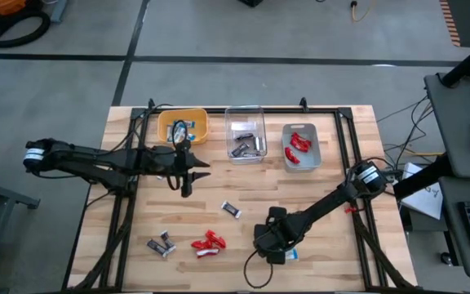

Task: Sort candy
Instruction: Put the white chocolate into the yellow bin

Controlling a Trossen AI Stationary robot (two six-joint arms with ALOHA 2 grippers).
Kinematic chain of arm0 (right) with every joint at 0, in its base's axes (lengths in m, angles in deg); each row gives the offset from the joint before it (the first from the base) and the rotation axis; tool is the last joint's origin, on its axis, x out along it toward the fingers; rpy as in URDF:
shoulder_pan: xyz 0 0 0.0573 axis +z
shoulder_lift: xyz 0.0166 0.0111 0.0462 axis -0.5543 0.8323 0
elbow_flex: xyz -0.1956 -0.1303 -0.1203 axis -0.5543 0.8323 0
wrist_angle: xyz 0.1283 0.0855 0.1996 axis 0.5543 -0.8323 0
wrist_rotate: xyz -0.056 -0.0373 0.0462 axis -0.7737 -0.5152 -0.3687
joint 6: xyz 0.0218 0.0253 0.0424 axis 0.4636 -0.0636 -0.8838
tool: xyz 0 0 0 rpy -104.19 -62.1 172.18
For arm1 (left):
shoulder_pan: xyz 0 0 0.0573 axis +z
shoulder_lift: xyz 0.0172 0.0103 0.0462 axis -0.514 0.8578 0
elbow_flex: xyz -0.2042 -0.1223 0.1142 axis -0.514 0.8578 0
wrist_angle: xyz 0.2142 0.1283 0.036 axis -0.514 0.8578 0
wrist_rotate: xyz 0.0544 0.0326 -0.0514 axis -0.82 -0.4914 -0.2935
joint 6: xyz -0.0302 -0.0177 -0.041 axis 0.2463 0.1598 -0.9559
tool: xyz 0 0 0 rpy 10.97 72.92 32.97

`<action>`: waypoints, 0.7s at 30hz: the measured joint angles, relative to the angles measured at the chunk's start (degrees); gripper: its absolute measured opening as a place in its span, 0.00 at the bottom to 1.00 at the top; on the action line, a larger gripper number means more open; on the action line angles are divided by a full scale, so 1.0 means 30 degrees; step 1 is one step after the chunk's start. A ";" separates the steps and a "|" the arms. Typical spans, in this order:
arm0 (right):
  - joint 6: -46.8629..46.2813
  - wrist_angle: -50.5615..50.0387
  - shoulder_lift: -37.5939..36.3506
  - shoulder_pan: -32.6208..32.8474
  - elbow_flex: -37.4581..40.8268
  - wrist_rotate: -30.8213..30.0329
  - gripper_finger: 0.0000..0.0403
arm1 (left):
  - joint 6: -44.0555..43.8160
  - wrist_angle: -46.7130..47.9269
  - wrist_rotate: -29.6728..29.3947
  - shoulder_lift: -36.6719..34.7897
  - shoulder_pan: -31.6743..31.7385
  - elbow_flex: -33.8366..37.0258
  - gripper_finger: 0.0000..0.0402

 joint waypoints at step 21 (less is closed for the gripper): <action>0.3802 0.1126 -0.3024 -0.3282 -0.1335 0.0057 0.17 | 0.6359 -0.4926 0.1551 0.3557 -0.4243 0.0004 0.28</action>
